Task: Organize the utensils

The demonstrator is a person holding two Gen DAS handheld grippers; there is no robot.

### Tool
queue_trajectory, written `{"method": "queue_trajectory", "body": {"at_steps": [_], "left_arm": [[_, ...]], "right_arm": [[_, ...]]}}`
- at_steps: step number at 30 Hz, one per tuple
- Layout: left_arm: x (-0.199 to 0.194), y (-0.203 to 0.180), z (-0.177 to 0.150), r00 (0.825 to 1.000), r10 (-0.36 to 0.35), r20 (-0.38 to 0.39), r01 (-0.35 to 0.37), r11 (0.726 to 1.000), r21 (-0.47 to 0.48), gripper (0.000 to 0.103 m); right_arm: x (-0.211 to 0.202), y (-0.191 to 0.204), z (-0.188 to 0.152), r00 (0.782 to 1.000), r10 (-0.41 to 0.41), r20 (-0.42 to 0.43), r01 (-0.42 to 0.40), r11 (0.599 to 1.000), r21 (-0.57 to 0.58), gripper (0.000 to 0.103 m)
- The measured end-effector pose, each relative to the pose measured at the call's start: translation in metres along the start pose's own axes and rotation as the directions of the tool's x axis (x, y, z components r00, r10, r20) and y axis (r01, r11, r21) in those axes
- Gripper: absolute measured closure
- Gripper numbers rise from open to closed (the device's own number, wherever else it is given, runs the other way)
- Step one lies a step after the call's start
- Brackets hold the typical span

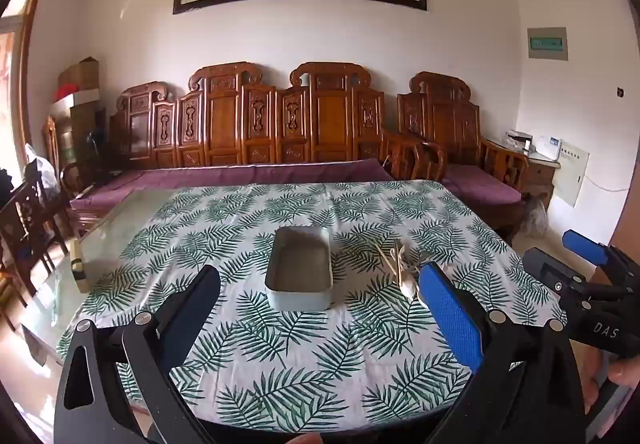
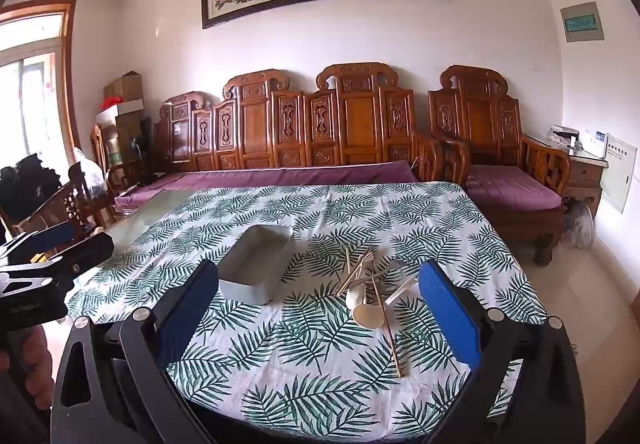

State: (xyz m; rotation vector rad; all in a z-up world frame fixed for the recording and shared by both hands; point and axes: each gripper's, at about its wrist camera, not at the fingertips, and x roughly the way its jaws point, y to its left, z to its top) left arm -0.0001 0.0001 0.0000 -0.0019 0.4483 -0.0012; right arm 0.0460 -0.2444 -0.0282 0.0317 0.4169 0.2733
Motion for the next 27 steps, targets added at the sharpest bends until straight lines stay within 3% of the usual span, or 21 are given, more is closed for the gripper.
{"method": "queue_trajectory", "body": {"at_steps": [27], "left_arm": [[-0.0025,-0.0015,0.0058,1.000,0.003,0.013,-0.003,1.000,0.003,0.006]], "right_arm": [[0.0005,0.0016,0.0040,1.000,0.000,0.009,0.000,1.000,0.001,0.002]]}}
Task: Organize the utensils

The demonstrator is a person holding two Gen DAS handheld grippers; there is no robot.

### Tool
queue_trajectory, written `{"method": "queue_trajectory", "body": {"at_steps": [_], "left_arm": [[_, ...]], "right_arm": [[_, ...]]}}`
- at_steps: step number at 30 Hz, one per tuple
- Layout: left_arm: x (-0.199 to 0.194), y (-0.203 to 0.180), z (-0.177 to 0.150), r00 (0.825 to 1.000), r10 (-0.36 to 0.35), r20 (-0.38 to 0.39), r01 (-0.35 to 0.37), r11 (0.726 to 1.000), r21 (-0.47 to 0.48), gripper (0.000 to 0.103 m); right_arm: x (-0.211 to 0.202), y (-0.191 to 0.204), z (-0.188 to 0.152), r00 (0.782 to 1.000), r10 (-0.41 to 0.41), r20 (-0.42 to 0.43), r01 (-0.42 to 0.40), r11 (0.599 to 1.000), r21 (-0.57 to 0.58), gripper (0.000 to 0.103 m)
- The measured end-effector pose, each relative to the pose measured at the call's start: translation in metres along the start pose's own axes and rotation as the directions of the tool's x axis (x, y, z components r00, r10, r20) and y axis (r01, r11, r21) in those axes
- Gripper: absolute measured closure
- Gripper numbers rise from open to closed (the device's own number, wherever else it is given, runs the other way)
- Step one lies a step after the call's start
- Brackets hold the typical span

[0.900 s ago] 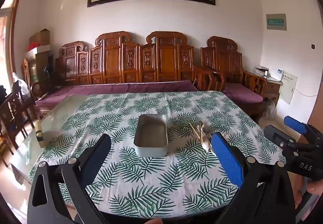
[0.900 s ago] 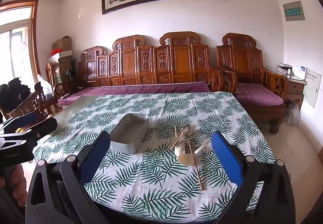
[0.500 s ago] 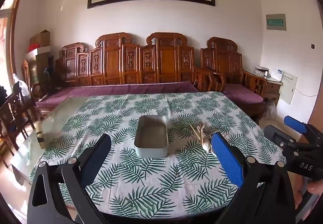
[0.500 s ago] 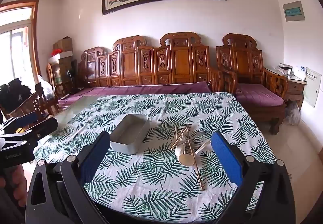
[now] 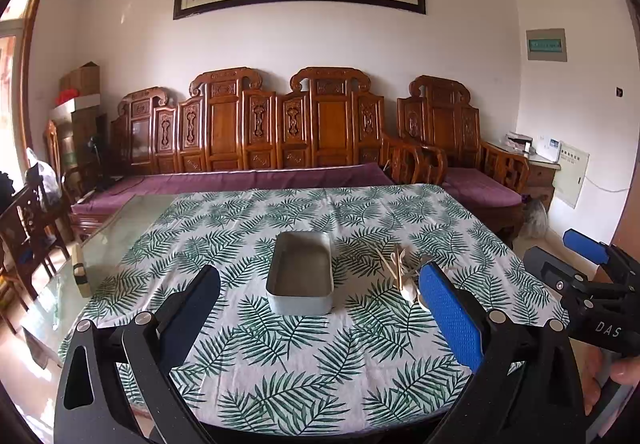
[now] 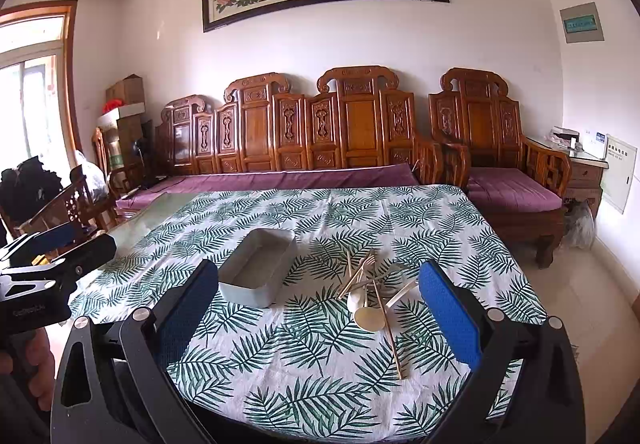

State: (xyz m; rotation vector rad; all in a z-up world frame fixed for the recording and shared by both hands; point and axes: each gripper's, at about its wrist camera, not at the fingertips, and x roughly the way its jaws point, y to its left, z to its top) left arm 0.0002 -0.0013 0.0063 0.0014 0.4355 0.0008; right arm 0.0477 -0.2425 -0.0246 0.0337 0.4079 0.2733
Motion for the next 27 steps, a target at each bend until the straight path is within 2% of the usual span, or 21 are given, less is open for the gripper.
{"method": "queue_trajectory", "body": {"at_steps": [27], "left_arm": [[-0.010,-0.004,0.000,1.000,0.002,0.031,-0.002,1.000,0.004,0.006]], "right_arm": [[-0.014,-0.001,0.005,1.000,0.005,0.012,-0.005,1.000,-0.001,0.002]]}}
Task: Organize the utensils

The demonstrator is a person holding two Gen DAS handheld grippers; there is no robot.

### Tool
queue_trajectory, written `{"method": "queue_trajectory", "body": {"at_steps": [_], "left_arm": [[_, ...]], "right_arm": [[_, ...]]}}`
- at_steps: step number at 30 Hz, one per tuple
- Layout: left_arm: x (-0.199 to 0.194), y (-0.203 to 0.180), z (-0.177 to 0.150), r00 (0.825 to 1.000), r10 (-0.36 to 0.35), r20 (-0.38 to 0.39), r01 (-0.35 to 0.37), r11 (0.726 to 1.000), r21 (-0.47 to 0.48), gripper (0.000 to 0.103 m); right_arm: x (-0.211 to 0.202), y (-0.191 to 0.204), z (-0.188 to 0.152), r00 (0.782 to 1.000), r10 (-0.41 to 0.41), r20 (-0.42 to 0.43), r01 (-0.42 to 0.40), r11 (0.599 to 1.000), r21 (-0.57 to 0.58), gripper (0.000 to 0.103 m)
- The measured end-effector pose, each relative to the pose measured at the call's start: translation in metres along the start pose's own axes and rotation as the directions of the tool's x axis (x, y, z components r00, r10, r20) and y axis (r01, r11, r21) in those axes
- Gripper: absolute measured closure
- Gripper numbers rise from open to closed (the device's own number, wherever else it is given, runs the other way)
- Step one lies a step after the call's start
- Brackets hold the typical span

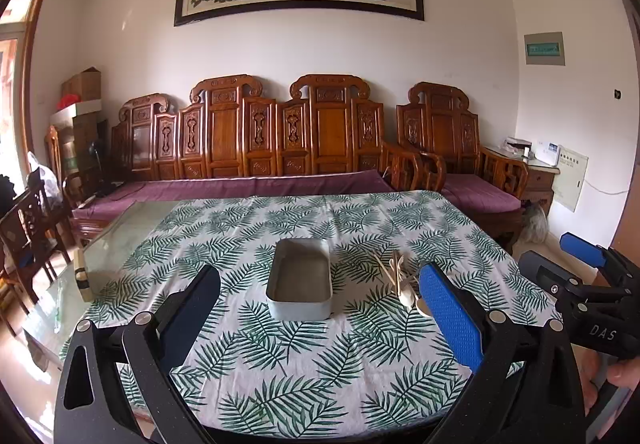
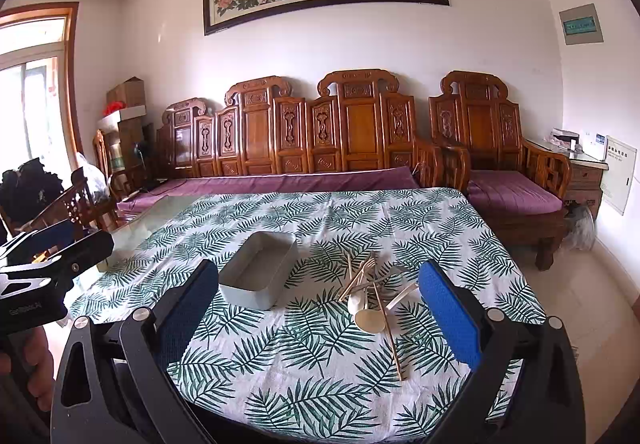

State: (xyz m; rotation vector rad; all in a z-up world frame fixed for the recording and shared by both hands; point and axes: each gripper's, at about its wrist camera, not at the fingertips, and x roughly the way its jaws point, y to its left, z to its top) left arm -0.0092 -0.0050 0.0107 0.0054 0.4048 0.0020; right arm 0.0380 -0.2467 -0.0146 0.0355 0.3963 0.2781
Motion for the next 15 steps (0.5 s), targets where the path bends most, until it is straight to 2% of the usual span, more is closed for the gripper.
{"method": "queue_trajectory", "body": {"at_steps": [15], "left_arm": [[-0.0006,-0.0008,0.0004,1.000,0.001,0.000,-0.001,1.000,0.002,0.006]], "right_arm": [[0.0007,-0.0003,-0.0028,1.000,0.002,0.002,-0.002,1.000,0.002,0.002]]}}
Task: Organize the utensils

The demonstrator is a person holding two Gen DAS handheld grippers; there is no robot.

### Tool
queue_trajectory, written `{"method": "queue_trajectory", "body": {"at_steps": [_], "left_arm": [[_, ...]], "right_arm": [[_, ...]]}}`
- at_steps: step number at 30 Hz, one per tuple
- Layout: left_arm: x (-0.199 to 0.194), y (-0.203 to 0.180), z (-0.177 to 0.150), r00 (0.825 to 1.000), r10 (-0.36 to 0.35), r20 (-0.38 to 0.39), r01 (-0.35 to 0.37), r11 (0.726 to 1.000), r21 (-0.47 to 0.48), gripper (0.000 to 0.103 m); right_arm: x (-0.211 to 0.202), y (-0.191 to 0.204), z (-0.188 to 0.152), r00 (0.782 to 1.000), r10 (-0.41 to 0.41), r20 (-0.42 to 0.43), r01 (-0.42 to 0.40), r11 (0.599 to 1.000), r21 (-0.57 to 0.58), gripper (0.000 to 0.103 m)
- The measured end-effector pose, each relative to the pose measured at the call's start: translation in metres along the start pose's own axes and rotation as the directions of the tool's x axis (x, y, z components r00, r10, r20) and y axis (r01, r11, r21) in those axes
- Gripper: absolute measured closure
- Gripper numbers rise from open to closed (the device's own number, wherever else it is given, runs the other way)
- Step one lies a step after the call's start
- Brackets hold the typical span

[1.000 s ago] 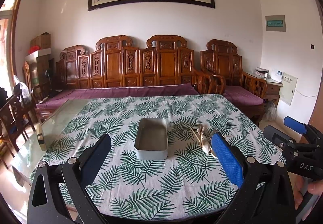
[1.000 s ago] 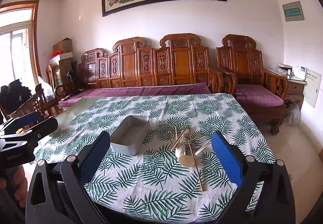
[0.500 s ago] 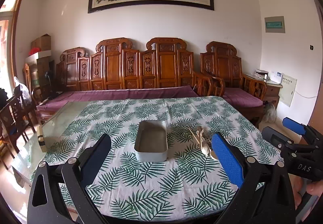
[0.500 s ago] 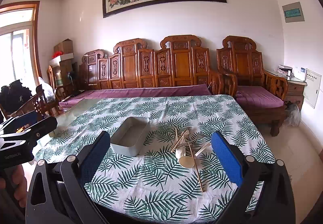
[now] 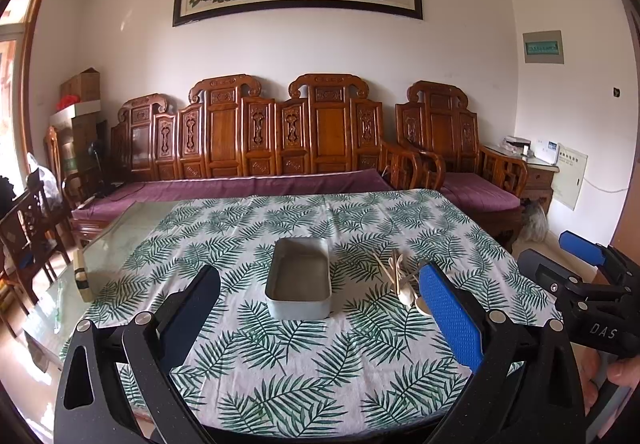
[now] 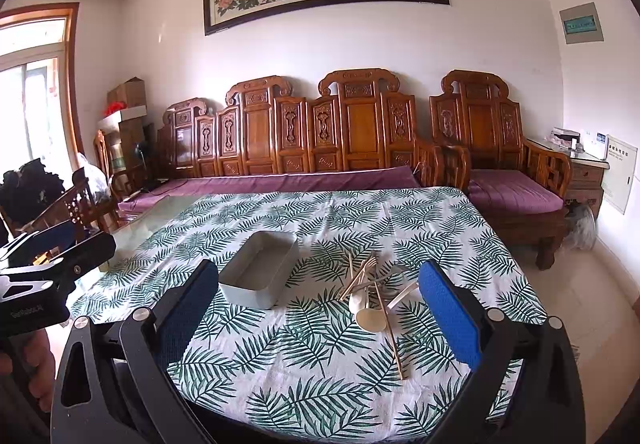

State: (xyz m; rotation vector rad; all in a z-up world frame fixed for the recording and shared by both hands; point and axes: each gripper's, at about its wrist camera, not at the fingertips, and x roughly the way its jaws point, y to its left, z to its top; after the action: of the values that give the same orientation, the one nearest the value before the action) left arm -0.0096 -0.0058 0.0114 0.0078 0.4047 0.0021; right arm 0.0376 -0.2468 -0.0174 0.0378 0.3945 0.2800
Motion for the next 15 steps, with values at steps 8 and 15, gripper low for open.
{"method": "queue_trajectory", "body": {"at_steps": [8,15], "left_arm": [[-0.0003,-0.0019,-0.0006,1.000,-0.001,-0.001,0.001,1.000,0.003,0.006],[0.0007,-0.0019,-0.0016,1.000,-0.002,-0.003,0.002,1.000,0.004,0.006]], "right_arm": [[-0.0001,0.0003,0.0001,1.000,0.001,0.001,-0.001,1.000,0.000,0.002],[-0.0002,0.0002,-0.0007,1.000,0.003,0.000,-0.003,1.000,0.000,0.002]]}}
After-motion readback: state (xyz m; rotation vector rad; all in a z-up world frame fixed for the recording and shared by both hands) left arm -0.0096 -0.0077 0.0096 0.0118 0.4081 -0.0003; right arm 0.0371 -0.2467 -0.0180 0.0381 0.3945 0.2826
